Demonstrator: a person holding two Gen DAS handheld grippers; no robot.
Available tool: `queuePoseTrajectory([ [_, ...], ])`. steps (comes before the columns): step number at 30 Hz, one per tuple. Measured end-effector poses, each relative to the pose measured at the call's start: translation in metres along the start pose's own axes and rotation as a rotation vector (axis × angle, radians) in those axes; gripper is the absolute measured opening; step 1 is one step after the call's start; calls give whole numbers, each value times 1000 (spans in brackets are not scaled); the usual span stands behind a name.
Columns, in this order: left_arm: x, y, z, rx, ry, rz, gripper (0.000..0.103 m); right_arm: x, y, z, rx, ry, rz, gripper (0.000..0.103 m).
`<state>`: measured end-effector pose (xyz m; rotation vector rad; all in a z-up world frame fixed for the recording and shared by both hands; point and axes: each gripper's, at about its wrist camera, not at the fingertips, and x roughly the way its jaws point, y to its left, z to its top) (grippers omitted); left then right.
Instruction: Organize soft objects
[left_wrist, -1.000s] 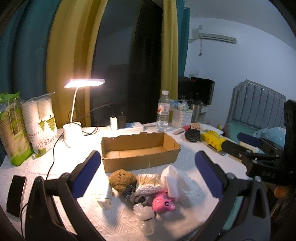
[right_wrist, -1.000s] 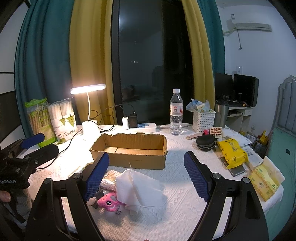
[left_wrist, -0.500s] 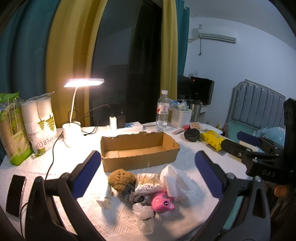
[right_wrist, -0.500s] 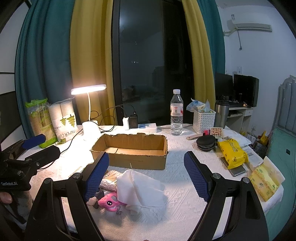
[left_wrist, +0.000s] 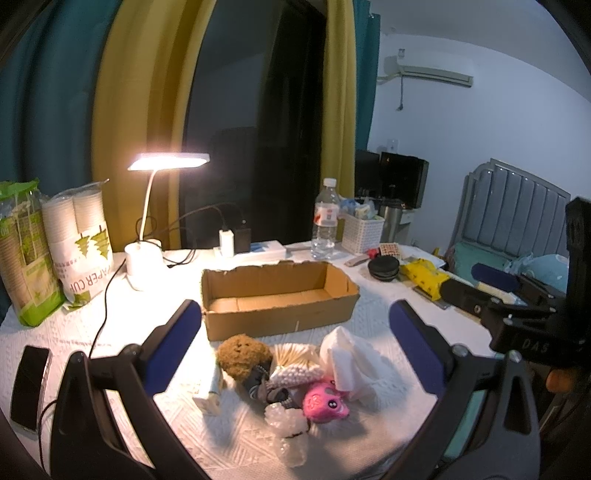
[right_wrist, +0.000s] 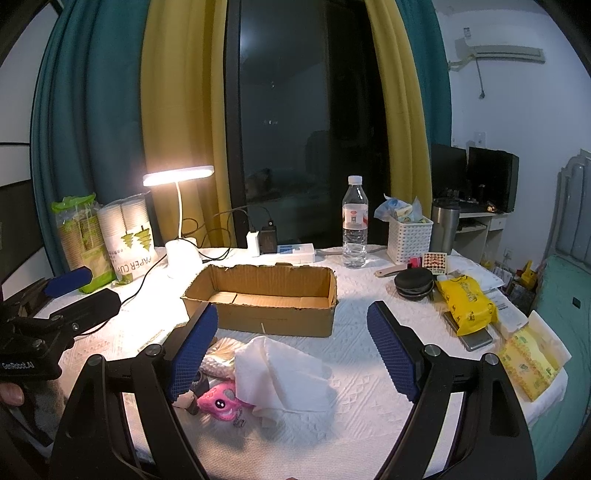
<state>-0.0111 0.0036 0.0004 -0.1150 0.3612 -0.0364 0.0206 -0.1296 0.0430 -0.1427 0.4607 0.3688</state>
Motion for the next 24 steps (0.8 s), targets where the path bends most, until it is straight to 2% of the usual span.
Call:
queuePoseTrajectory([
  [14, 8, 1, -6, 0, 22, -2, 102, 8, -3, 1, -8, 9, 15, 86],
  [24, 52, 13, -53, -23, 211, 3, 102, 40, -7, -20, 14, 101, 21, 86],
])
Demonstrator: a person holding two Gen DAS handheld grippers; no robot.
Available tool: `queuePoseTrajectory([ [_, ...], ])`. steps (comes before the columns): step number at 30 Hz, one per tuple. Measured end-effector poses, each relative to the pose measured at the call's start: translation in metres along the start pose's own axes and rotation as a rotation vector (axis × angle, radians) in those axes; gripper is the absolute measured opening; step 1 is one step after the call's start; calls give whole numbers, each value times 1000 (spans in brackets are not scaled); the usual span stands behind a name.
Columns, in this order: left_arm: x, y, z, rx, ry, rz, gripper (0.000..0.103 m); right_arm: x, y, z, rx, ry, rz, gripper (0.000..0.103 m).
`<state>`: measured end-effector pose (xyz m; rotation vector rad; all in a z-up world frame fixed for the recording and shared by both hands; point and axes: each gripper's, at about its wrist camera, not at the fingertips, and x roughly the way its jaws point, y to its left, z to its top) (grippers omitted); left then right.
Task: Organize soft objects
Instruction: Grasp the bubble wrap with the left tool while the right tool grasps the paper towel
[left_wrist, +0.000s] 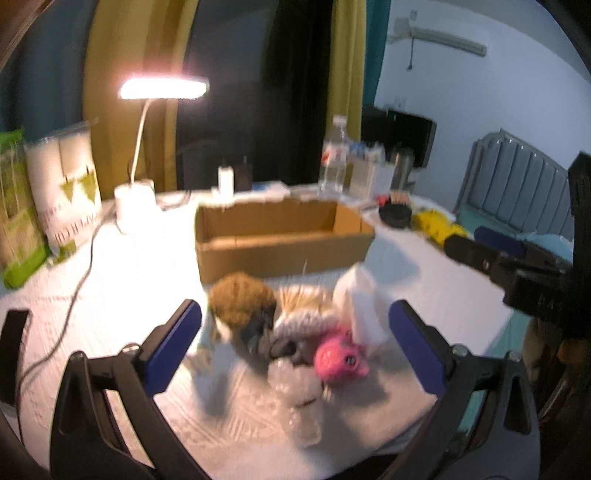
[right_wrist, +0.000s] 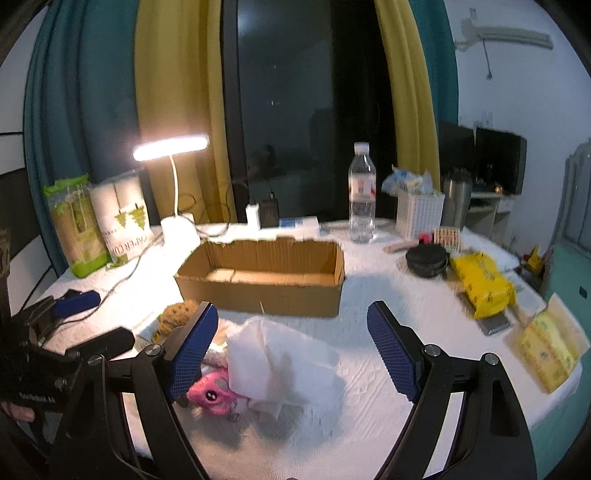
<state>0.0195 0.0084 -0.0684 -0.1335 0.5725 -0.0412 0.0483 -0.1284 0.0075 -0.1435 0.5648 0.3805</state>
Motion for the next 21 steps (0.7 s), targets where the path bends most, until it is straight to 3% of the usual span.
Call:
queuePoseTrajectory([
  [9, 34, 15, -25, -38, 138, 0, 101, 31, -5, -17, 23, 87, -6, 86],
  [11, 42, 17, -31, -49, 173, -16, 86, 40, -6, -21, 29, 112, -6, 86],
  [14, 53, 17, -36, -43, 223, -23, 73, 52, -4, -25, 28, 142, 4, 86],
  [21, 59, 22, -44, -46, 261, -50, 51, 82, 8, -25, 12, 196, 62, 86],
])
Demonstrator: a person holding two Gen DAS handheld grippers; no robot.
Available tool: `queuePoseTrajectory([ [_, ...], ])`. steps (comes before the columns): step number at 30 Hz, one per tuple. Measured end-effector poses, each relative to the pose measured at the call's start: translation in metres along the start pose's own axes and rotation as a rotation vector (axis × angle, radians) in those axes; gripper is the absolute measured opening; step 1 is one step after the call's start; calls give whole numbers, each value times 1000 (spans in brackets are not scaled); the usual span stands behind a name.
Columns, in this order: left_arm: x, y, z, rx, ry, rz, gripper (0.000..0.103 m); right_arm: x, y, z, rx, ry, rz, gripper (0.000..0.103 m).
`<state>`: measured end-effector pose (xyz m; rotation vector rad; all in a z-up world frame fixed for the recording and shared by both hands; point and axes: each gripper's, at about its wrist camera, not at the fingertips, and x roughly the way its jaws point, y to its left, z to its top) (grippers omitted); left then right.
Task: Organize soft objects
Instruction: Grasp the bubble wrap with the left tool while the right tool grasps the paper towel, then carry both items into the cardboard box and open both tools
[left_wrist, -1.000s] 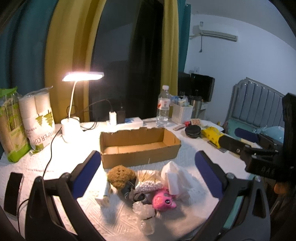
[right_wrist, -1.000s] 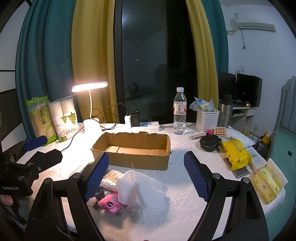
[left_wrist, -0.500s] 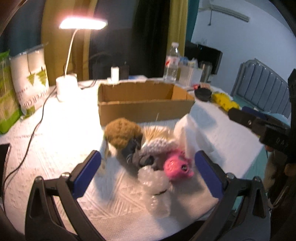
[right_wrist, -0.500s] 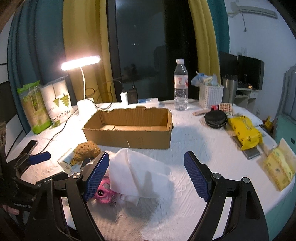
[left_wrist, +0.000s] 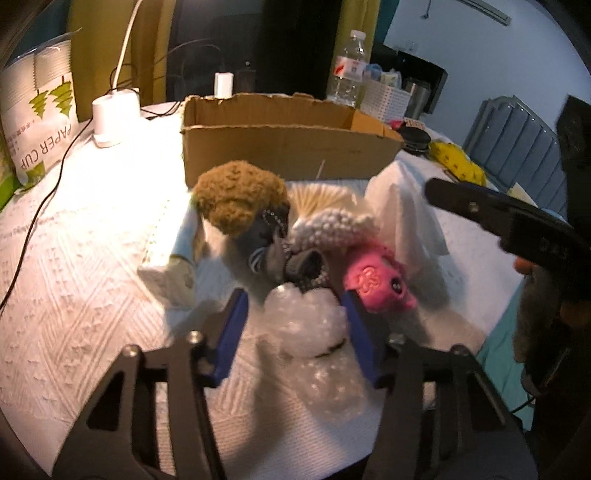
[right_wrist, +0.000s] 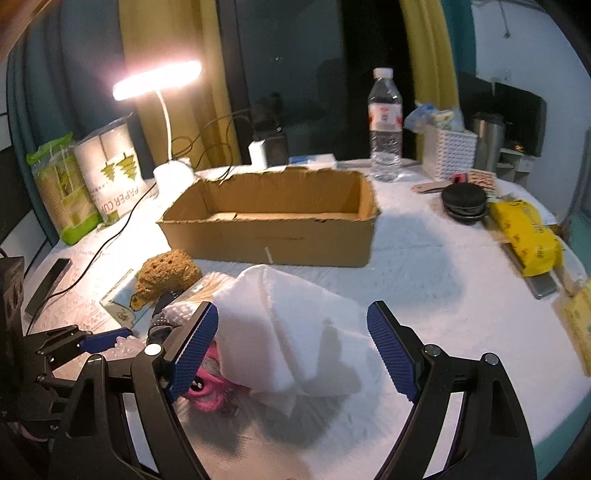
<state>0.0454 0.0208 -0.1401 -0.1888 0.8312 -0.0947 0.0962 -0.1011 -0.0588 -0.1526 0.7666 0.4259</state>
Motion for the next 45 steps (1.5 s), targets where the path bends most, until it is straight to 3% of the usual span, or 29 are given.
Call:
queuePoseTrajectory([
  [7, -6, 6, 2, 3, -8, -32, 37, 22, 17, 7, -40, 42, 45, 81],
  [10, -10, 9, 6, -1, -24, -40, 34, 25, 24, 9, -78, 43, 66, 54],
  [12, -12, 9, 8, 1, -34, -44, 33, 28, 28, 10, -100, 57, 68, 26],
  [14, -15, 9, 10, 5, -46, -47, 31, 29, 27, 11, -95, 57, 78, 11],
  [15, -17, 9, 11, 6, -52, -48, 30, 27, 25, 12, -89, 50, 84, 9],
  [27, -39, 11, 28, 3, -123, -42, 30, -30, 5, 44, -75, -125, 126, 7],
  [31, -46, 10, 34, 6, -152, -33, 30, -45, -4, 54, -58, -163, 178, 7],
  [45, -66, 6, 64, 18, -231, -20, 30, -61, -20, 65, -48, -211, 167, 7],
])
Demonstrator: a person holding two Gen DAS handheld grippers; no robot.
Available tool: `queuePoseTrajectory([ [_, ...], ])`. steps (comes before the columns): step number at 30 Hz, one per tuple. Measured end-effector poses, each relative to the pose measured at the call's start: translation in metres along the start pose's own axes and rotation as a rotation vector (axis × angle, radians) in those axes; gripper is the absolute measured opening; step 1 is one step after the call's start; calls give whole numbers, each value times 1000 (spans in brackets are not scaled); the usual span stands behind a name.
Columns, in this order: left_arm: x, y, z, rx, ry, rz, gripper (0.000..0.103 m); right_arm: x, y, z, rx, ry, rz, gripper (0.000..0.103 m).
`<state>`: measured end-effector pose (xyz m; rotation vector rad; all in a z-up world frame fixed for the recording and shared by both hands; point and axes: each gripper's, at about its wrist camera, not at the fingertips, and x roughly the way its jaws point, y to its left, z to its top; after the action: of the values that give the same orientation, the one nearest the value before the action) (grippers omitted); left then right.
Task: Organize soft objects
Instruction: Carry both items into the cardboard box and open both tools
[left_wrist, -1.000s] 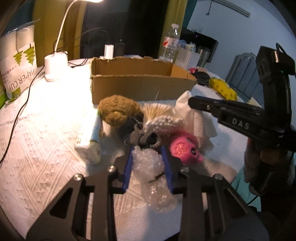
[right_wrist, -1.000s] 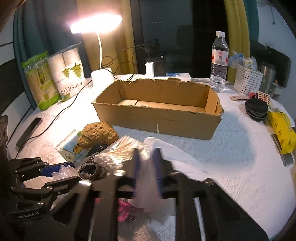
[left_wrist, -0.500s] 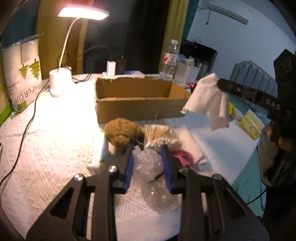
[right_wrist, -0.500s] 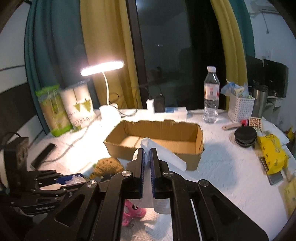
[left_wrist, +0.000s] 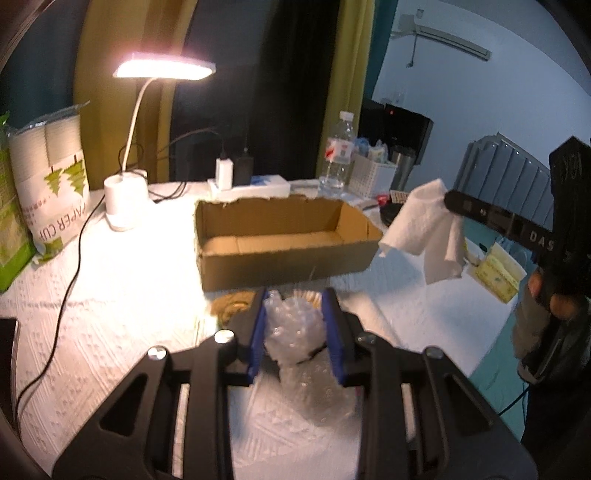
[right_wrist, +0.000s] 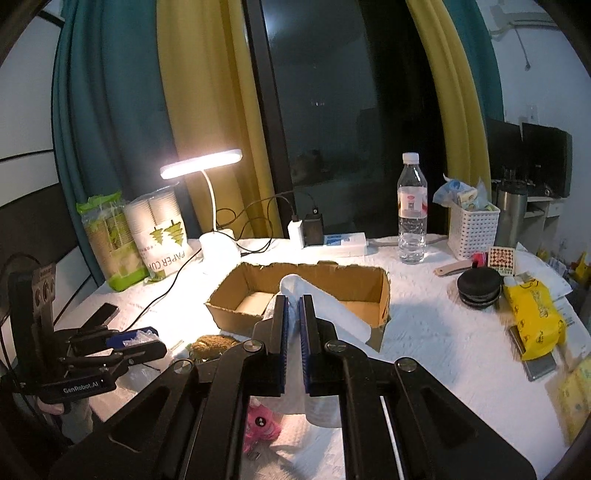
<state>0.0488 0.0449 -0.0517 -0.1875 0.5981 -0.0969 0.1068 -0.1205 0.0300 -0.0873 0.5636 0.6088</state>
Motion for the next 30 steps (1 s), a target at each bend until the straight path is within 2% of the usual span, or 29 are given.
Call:
queuePoseTrajectory([
  [9, -4, -2, 32, -4, -57, -25, 30, 4, -12, 18, -8, -35, 7, 7],
  [20, 27, -6, 66, 4, -82, -11, 30, 23, -35, 31, 1, -47, 15, 7],
  [30, 71, -7, 89, -1, -117, -13, 30, 51, -54, 40, 1, -42, 25, 7],
])
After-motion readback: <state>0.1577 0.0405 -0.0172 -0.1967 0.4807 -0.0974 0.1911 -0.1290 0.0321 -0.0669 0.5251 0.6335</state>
